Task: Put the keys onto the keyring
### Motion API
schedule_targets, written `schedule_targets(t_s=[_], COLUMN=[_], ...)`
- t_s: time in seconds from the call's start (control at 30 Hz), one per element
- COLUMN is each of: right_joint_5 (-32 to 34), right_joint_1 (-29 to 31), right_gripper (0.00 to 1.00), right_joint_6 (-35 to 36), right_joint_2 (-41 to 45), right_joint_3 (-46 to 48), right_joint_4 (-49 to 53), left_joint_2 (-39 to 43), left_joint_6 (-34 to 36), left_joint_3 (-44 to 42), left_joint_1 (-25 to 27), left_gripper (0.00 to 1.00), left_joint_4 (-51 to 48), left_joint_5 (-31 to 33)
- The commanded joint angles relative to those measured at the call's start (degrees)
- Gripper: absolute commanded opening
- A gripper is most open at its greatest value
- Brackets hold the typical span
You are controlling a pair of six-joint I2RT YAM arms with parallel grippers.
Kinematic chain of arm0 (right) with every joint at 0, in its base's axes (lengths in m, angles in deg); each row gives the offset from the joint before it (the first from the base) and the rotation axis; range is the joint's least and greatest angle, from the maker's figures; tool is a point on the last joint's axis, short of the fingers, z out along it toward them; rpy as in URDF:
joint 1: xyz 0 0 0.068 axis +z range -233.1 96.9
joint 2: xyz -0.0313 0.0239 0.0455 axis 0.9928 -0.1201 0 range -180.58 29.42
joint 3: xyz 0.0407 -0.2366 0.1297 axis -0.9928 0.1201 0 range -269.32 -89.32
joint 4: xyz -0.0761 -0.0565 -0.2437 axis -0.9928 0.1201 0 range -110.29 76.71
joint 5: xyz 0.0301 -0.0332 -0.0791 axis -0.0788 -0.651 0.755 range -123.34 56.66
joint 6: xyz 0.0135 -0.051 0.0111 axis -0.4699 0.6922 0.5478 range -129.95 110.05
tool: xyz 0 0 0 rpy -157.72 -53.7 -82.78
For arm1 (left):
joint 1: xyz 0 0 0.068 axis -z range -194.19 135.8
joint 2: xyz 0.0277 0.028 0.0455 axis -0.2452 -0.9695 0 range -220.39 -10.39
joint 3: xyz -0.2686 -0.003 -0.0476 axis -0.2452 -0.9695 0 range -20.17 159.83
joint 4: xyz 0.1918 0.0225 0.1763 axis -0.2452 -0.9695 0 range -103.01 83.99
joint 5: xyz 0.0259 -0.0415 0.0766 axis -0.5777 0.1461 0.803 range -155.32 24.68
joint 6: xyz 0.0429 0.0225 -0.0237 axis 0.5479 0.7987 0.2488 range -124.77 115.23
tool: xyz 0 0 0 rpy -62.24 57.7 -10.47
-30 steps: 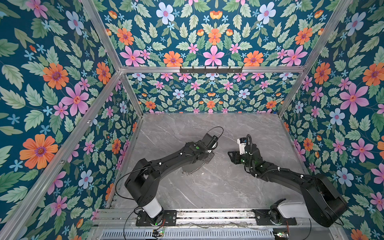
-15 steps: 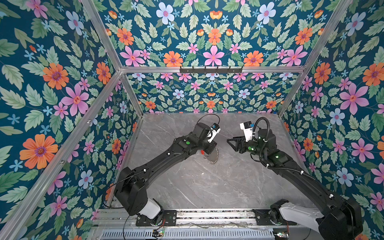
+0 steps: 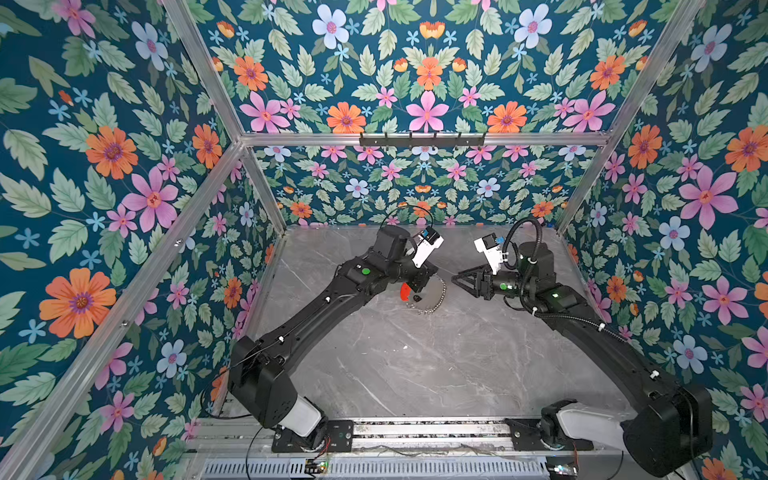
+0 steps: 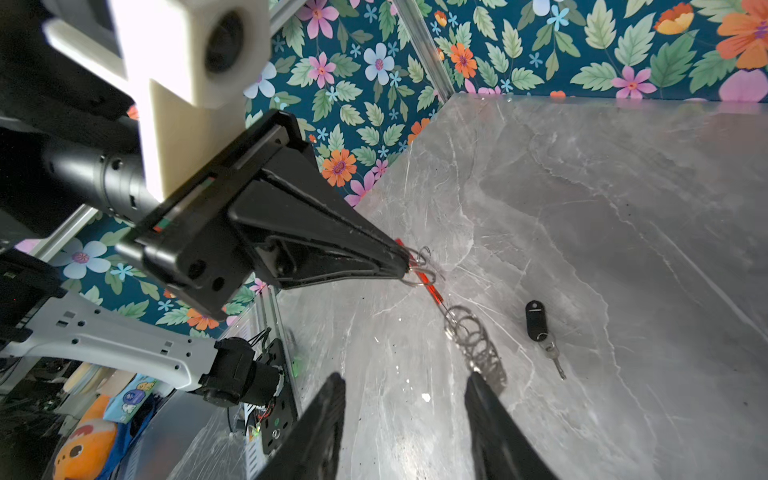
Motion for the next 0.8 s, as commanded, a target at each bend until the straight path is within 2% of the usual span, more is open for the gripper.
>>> schedule_targets(t_s=[0.0,0.27,0.77], right_joint_5=[-1.96,-3.7,-6.44], right_joint_1=[-0.01,0.0,-0.01], right_gripper=[0.46,0.4,0.36], right_joint_6=[3.15,2.62,1.31], right_joint_2=[-0.67,-2.2,-4.62], right_joint_3=[-0.78,-0.08,0.54], right_joint_4=[-0.5,-8.05,-12.45], left_joint_2=[0.1,0.2,-0.82], left_joint_6=[1.21,1.27,0.52], left_joint_3=[1.16,2.35,4.14], left_joint_1=[-0.13,-0.22,-0.13], left_gripper=[0.0,0.0,0.0], left_joint_4=[-0.45,-2.08,-2.8], left_joint_5=[-3.4,-5.74,-7.23])
